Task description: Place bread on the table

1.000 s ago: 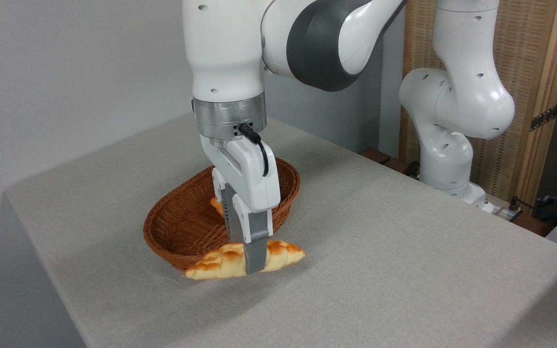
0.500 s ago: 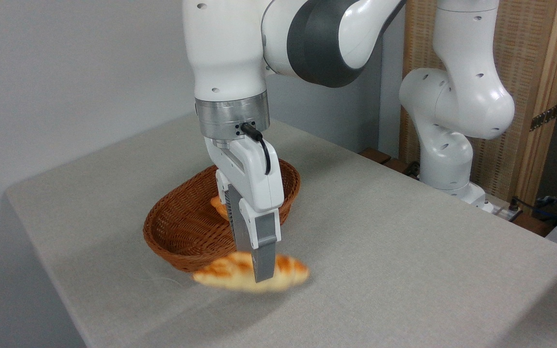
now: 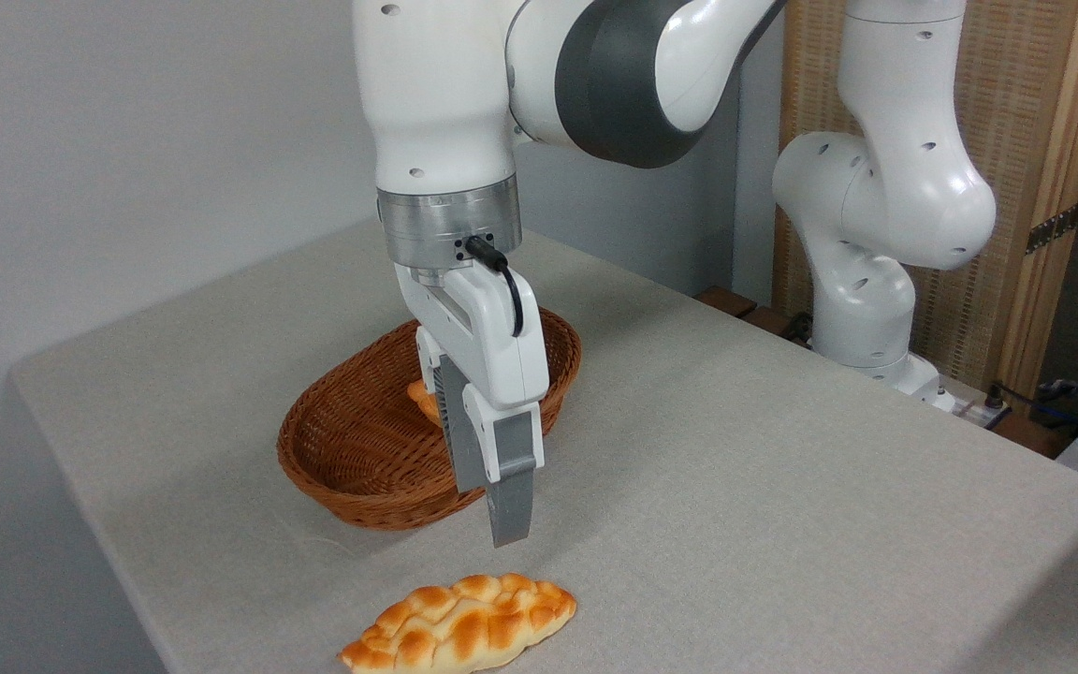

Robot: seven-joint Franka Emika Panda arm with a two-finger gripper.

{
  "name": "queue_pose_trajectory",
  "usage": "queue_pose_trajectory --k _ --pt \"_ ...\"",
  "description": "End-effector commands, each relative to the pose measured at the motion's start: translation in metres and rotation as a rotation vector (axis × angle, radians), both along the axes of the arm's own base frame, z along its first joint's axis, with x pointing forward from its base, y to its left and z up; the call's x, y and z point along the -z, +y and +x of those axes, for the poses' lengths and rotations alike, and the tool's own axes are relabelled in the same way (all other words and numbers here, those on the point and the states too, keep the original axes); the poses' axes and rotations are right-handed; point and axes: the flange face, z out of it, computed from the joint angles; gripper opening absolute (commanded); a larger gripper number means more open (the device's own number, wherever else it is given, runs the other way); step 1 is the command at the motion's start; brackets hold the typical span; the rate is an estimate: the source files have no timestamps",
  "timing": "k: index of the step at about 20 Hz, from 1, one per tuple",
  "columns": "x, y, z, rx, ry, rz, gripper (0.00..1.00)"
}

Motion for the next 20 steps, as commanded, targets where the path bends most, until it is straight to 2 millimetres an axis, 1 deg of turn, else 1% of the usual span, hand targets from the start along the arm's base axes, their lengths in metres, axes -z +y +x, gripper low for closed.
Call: queue_pose_trajectory --k 1,4,5,8,10,11,13,15,17,19,20 --pt "-0.017 -0.003 -0.003 -0.080 -0.036 -0.074 1.00" --pt "-0.030 -0.017 -0.004 -0.178 -0.045 -0.167 1.00" --pt "-0.034 -0.019 -0.004 -0.193 -0.045 -0.173 1.00" --pt "-0.056 -0.042 -0.003 -0.226 -0.032 -0.183 1.00" --pt "-0.060 -0.053 -0.005 -0.254 0.002 -0.183 1.00" --pt "-0.063 -0.054 -0.006 -0.269 0.011 -0.183 1.00" --pt "-0.074 -0.062 -0.008 -0.308 0.039 -0.183 1.00" --pt "-0.091 -0.066 -0.010 -0.318 0.080 -0.175 1.00" --pt "-0.111 -0.081 -0.010 -0.290 0.104 -0.164 1.00" --pt "-0.115 -0.084 -0.008 -0.289 0.110 -0.162 1.00" --pt "-0.115 -0.089 -0.008 -0.289 0.110 -0.160 1.00"
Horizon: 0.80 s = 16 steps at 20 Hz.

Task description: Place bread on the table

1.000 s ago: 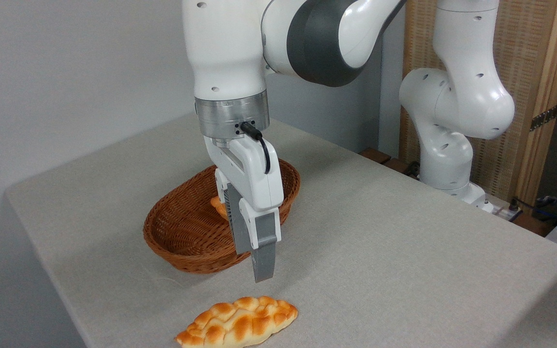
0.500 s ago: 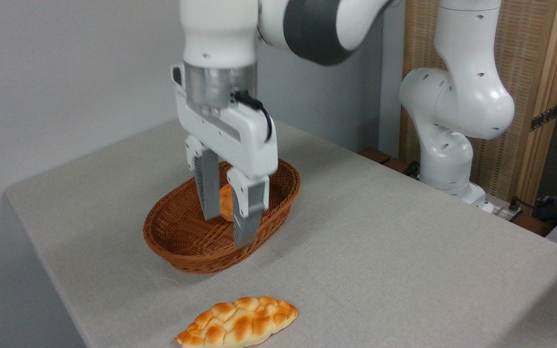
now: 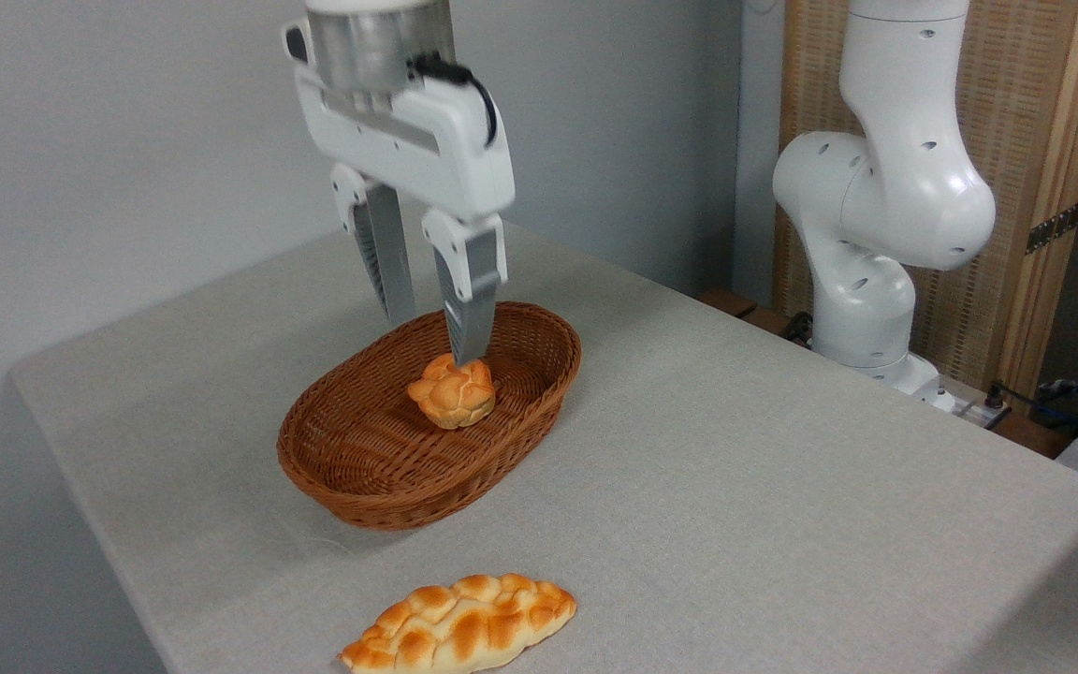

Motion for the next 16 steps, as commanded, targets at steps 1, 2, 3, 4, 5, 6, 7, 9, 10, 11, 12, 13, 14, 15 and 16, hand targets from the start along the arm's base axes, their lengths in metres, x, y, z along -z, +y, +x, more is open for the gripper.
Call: queue_pose_trajectory --k 1,2,3,4,5,6,7,9,10,11,12,13,14,15,16 --pt "-0.009 -0.018 0.009 -0.003 0.022 -0.004 1.00" --pt "-0.008 -0.028 0.008 0.009 0.024 0.001 1.00" --pt "-0.007 -0.032 0.008 0.017 0.025 0.003 1.00" --pt "-0.006 -0.037 0.008 0.028 0.028 0.009 1.00" --pt "-0.002 -0.040 0.010 0.033 0.033 0.011 1.00" --pt "0.001 -0.043 0.011 0.039 0.038 0.011 1.00" --pt "0.001 -0.042 0.011 0.037 0.038 0.011 1.00" --pt "0.003 -0.042 0.013 0.038 0.036 0.012 1.00" --pt "0.003 -0.040 0.014 0.034 0.035 0.014 1.00" --pt "0.003 -0.039 0.014 0.032 0.035 0.014 1.00" --pt "0.001 -0.036 0.013 0.028 0.032 0.013 1.00" --pt "0.001 -0.035 0.013 0.026 0.032 0.013 1.00" --pt "0.000 -0.035 0.013 0.026 0.030 0.013 1.00" --pt "0.000 -0.035 0.013 0.025 0.030 0.013 1.00" --pt "0.000 -0.034 0.013 0.023 0.029 0.013 1.00"
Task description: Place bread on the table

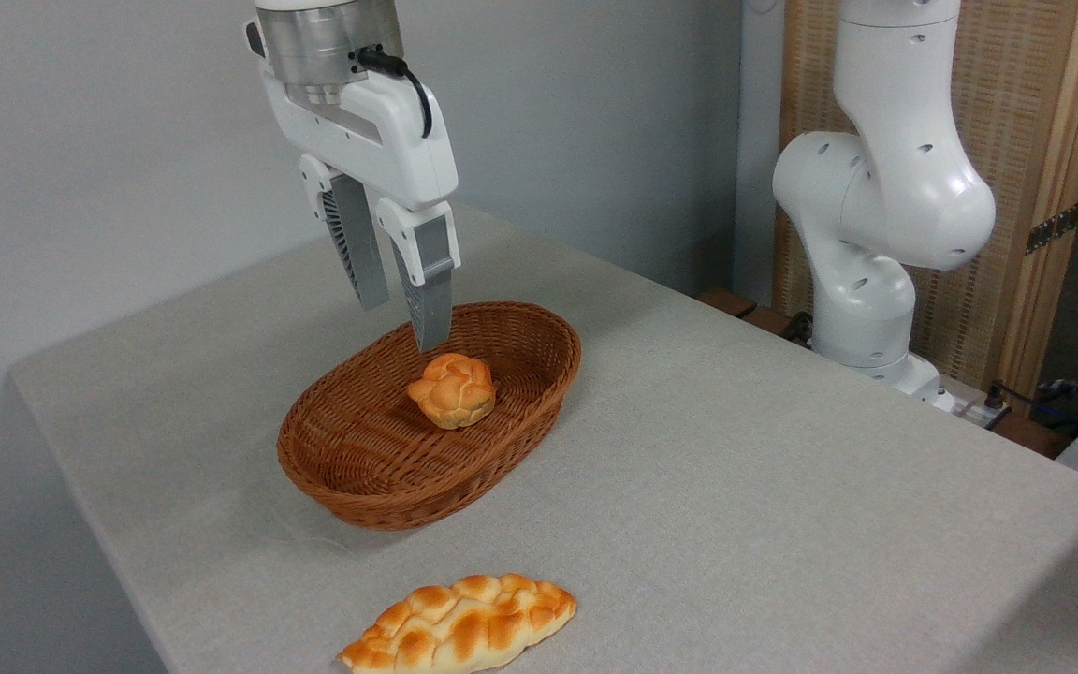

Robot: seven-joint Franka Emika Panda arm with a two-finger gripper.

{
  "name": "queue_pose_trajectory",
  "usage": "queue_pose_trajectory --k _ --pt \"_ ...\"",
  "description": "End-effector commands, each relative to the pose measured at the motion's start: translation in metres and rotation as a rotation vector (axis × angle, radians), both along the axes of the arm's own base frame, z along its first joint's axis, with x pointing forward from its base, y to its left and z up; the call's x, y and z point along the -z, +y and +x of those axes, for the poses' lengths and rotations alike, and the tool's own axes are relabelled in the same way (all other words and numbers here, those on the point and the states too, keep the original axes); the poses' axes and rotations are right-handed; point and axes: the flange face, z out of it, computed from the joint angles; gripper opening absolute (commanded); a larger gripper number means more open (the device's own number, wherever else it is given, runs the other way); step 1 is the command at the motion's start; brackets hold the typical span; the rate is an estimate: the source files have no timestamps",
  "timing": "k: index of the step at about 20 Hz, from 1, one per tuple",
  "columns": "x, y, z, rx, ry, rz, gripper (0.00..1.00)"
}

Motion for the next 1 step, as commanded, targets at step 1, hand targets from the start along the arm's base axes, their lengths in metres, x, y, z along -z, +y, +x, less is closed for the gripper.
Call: queue_pose_trajectory --k 1 --pt "-0.0070 0.0048 0.0008 -0.018 -0.005 0.008 1.00"
